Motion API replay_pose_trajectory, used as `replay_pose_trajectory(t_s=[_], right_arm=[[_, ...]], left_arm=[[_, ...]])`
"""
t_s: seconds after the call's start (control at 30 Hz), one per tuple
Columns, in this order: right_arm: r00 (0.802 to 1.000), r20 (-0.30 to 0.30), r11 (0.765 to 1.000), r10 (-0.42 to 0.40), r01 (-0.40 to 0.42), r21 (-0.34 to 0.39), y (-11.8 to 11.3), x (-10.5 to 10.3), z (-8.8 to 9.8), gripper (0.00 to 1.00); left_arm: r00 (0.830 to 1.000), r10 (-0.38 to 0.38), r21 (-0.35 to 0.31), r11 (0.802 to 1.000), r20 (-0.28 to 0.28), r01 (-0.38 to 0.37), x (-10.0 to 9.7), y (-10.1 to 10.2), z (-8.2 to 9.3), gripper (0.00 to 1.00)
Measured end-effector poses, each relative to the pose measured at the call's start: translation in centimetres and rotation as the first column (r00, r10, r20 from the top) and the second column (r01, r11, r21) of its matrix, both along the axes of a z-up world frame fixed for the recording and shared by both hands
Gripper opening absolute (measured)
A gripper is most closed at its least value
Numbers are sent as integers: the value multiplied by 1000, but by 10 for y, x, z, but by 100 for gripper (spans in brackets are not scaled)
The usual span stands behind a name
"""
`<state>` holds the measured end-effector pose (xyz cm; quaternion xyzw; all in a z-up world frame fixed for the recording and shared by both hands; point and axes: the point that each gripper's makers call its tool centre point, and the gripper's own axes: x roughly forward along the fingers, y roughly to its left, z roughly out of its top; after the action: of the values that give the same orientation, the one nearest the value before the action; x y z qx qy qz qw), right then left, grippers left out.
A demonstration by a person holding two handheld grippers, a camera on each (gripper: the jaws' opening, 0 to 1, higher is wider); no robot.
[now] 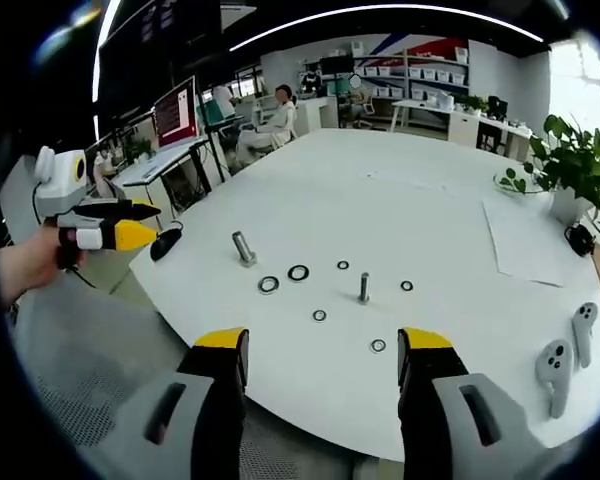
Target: Place the washer onto the threaded stud by aligning its center hole with the stud, sliding it down to the base, and recovering from edge contact or off-axis alignment until the washer reaches the visible bottom stop.
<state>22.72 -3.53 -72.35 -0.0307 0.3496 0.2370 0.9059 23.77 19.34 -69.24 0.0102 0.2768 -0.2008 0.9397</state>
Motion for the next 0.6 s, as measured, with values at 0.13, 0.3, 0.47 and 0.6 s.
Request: replay_pose_trajectory(t_s=[0.13,0.3,0.47,0.6], right_arm=[[1000,-4,1000,1,0,14,1,-1,0,62],[1000,-25,999,-9,10,53,1,-2,-2,62],[999,-41,997,-30,33,69,0,-3,-3,62],[999,-31,998,-31,33,63,-2,-1,-2,62]], left_arm=[[1000,-14,13,1000,-9,14,-1,-3,-3,54],[1000,-20,26,999,-15,20,-2,-3,-6,53],[1000,-17,33,999,-23,18,-2,-1,-8,53],[1000,-12,30,999,-24,12,-2,0,-8,53]])
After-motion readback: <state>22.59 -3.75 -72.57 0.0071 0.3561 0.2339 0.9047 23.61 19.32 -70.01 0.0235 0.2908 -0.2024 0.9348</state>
